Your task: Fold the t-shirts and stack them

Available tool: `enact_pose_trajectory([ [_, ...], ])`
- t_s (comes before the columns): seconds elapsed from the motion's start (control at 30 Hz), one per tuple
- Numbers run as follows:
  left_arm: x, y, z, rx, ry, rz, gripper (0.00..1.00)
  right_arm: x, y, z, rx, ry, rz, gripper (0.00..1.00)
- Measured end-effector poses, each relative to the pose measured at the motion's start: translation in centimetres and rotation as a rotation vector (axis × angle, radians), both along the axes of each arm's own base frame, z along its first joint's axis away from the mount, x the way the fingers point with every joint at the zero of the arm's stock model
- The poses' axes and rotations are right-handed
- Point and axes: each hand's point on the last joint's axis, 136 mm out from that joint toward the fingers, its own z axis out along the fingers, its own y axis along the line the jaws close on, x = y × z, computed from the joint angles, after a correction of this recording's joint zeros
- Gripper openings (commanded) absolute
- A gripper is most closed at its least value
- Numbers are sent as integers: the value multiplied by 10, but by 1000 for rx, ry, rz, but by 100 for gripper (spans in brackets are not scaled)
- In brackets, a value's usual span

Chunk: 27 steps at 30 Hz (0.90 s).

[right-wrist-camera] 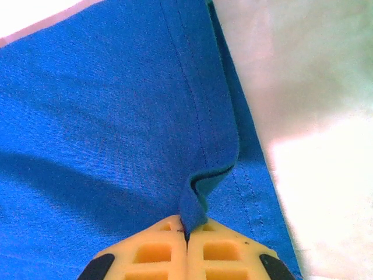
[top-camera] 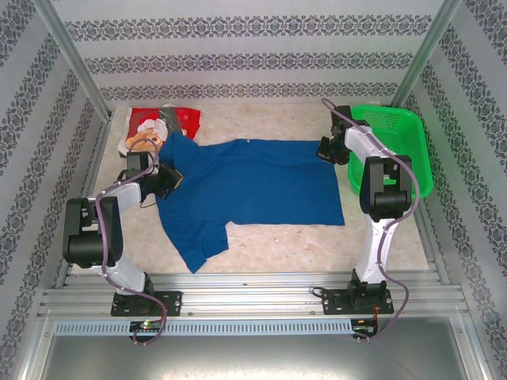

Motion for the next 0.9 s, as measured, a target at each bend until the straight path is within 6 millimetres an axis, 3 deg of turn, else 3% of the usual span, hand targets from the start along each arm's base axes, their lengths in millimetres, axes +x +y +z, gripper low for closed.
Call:
enact_pose_trajectory([
  [0.1,-2,1,-5,2,11,14,4,0,0,0,0,0,0,0],
  [0.13,-2,2,-5,3,10,16,16,0,0,0,0,0,0,0],
  [0.17,-2,2,-4,3,9,19,35,0,0,0,0,0,0,1],
  [0.23,-1,2,-4,3,5,20,45,0,0,-1,0,2,0,10],
  [0.4,6,12,8,74,1,27,68,0,1,-2,6,4,-3,47],
  [0.5,24,29,48,181,-62,54,70,0,4,1,9,-2,8,64],
  [0.63,73,44,117,276,-224,51,71,3,11,21,37,-51,34,82],
  [0.7,92,49,128,302,-265,43,71,6,16,36,50,-92,60,85],
  [0.77,106,52,121,314,-261,31,71,8,22,50,73,-131,84,87],
  [0.9,120,64,66,287,-166,12,70,13,40,70,115,-201,148,93],
])
